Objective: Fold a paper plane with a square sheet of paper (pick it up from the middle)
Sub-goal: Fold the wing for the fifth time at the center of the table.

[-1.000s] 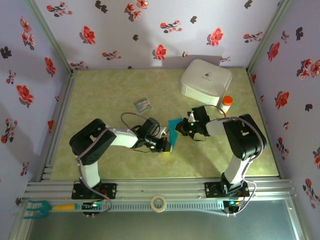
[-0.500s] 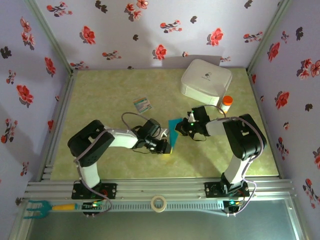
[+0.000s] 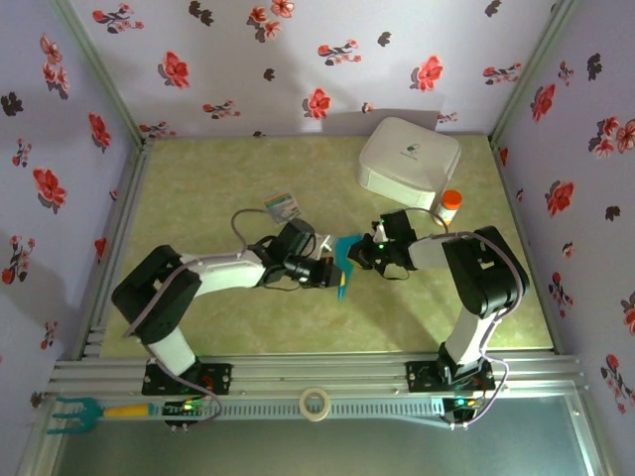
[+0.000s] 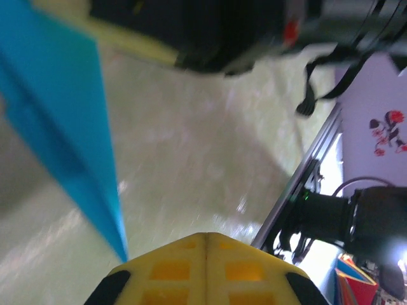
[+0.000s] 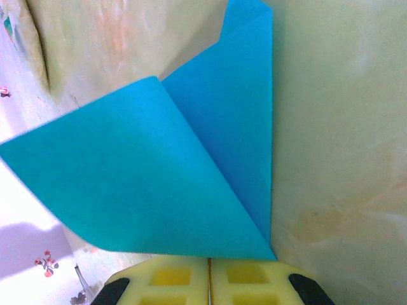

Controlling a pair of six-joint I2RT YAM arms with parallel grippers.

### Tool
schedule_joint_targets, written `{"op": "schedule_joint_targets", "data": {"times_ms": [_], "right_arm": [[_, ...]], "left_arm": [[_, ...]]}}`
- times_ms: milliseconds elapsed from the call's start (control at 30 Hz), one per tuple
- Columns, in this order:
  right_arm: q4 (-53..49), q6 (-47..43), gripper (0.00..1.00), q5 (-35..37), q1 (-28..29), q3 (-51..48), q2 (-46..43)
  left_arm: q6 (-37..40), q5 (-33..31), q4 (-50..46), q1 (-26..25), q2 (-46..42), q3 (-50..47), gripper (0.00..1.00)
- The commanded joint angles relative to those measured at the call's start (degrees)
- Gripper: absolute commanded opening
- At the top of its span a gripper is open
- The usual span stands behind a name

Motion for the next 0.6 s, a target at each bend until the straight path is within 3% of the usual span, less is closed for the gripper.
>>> {"op": "schedule_joint_targets", "data": {"times_ms": [0,567], "right_arm": [[-5.04,-0.46,0.09,5.67,-0.05,-0.35,1.01],[-5.97,-0.53,0.09,5.90,-0.04,-0.22,0.16]], "left_arm": [[-0.91,3.40,1.74,0.21,5.19,4.49,0.00],[2.37,2.67,-0.72,0.88,15.54,9.02,0.00]]}}
